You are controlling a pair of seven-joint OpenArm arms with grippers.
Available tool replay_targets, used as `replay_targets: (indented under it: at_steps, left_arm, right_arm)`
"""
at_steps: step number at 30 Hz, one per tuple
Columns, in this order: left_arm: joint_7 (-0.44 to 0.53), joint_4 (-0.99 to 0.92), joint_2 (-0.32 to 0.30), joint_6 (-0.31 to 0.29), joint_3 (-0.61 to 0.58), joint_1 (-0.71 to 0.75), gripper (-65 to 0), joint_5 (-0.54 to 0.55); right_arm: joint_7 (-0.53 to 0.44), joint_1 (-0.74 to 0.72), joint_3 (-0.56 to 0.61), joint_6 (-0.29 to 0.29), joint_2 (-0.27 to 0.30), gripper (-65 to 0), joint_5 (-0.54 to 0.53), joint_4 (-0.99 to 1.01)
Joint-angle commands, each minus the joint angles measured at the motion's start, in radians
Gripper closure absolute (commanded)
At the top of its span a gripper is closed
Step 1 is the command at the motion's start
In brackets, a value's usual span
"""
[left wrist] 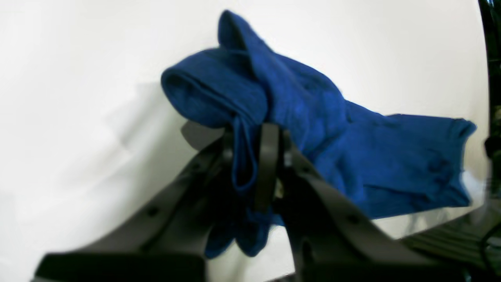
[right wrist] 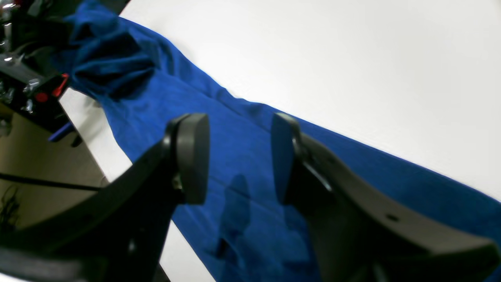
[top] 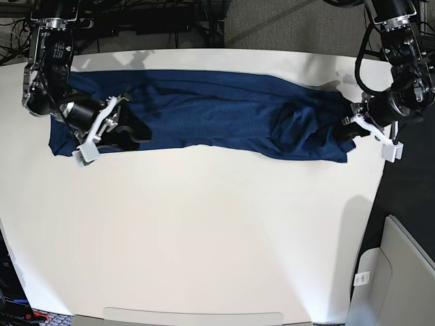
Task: Fold the T-shirt properly
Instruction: 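Hold the band ends with both grippers and smooth the shirt, then lift the band end with the left gripper and fold it toward the middle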
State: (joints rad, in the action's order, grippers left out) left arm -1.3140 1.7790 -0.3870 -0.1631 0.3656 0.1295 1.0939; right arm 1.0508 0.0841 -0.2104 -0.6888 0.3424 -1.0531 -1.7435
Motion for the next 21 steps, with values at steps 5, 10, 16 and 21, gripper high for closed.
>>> replay_targets:
  at_steps: [5,10,16,21]
  left_arm:
    - [-0.055,0.103,0.070,0.004,0.010,-0.008,-0.1,0.117]
    - [-0.055,0.117,0.155,0.004,-0.046,-0.006,-0.2,0.148]
    - [-0.052,0.117,0.267,0.004,-0.181,-0.008,-0.2,0.139]
    - [-0.049,0.112,0.359,0.004,-0.228,-0.014,-0.2,0.136]
  right_arm:
    - [-0.027,0.019,-0.085,-0.009,0.067,-25.8,-0.028,-0.011]
    - [-0.027,0.067,-0.160,-0.009,0.085,-25.8,-0.028,-0.011]
    - [-0.022,0.112,-0.254,-0.009,0.085,-25.8,-0.028,-0.013]
    - [-0.022,0.130,-0.292,-0.009,0.080,-25.8,-0.029,-0.013]
